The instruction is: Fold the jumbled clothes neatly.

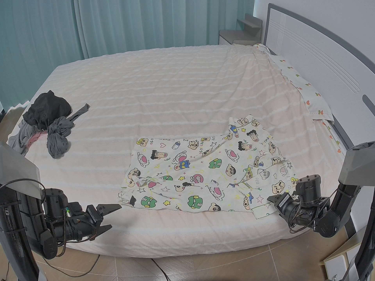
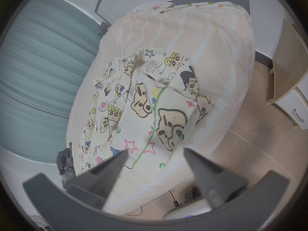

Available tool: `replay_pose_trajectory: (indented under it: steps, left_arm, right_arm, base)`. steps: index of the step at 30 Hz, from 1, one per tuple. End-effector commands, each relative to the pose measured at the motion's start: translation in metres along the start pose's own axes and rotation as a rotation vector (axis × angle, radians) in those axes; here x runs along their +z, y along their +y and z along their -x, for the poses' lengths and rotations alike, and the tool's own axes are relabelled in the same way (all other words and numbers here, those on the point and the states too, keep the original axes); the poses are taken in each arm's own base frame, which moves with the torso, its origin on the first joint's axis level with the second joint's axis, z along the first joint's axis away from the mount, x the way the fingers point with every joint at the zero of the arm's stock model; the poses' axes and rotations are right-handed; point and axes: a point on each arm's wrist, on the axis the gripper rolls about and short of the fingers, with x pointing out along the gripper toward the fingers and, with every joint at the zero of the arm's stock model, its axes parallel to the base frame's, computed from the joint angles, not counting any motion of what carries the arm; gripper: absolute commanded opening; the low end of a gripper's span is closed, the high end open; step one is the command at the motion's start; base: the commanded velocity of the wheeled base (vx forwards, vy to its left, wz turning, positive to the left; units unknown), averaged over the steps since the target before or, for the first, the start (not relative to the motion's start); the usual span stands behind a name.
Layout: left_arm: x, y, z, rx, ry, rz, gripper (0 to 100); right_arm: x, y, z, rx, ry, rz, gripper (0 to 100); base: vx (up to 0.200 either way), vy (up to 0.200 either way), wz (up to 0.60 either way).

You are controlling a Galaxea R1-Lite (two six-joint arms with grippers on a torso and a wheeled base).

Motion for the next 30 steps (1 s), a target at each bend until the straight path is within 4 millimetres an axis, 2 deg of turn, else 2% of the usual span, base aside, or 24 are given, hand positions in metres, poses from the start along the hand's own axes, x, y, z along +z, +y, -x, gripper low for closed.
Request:
replay_pose_trajectory:
  steps: [1, 2, 3, 6, 9, 17, 20, 23, 27, 30]
  left_arm:
    - [0.000, 0.000, 0.000, -0.002, -0.001, -0.001, 100]
    - [0.000, 0.000, 0.000, -0.002, -0.001, -0.001, 100]
    - [0.000, 0.000, 0.000, -0.002, -0.001, -0.001, 100]
    - [0.000, 0.000, 0.000, -0.002, -0.001, -0.001, 100]
    - [0.000, 0.000, 0.000, -0.002, 0.000, -0.002, 100]
    - [0.000, 0.000, 0.000, -0.001, 0.001, -0.001, 100]
    - [0.000, 0.000, 0.000, -0.001, 0.001, -0.001, 100]
    - [0.000, 0.000, 0.000, -0.001, 0.001, -0.001, 100]
    - [0.000, 0.000, 0.000, -0.001, 0.001, -0.001, 100]
    - [0.000, 0.000, 0.000, -0.001, 0.001, -0.001, 100]
  right_arm:
    - [0.002, 0.001, 0.017, 0.043, -0.025, 0.002, 100]
    - [0.002, 0.001, 0.018, 0.044, -0.026, 0.003, 100]
    - [0.002, -0.002, 0.030, 0.060, -0.031, 0.004, 100]
    - [0.004, -0.006, 0.043, 0.066, -0.044, 0.022, 100]
    - [0.014, -0.009, 0.056, 0.083, -0.093, 0.071, 100]
    - [0.025, 0.005, 0.071, 0.194, -0.114, 0.118, 100]
    - [0.028, 0.011, 0.064, 0.224, -0.095, 0.120, 100]
    - [0.029, 0.015, 0.043, 0.228, -0.068, 0.118, 100]
    - [0.032, 0.010, 0.013, 0.185, -0.056, 0.104, 100]
    - [0.034, -0.001, -0.007, 0.139, -0.051, 0.085, 100]
  base:
    - [0.000, 0.000, 0.00]
    - [0.000, 0.000, 0.00]
    - [0.000, 0.000, 0.00]
    - [0.000, 0.000, 0.00]
    - [0.000, 0.000, 0.00]
    - [0.000, 0.000, 0.00]
    - [0.000, 0.000, 0.00]
    - [0.000, 0.000, 0.00]
    - [0.000, 0.000, 0.00]
    - [0.000, 0.000, 0.00]
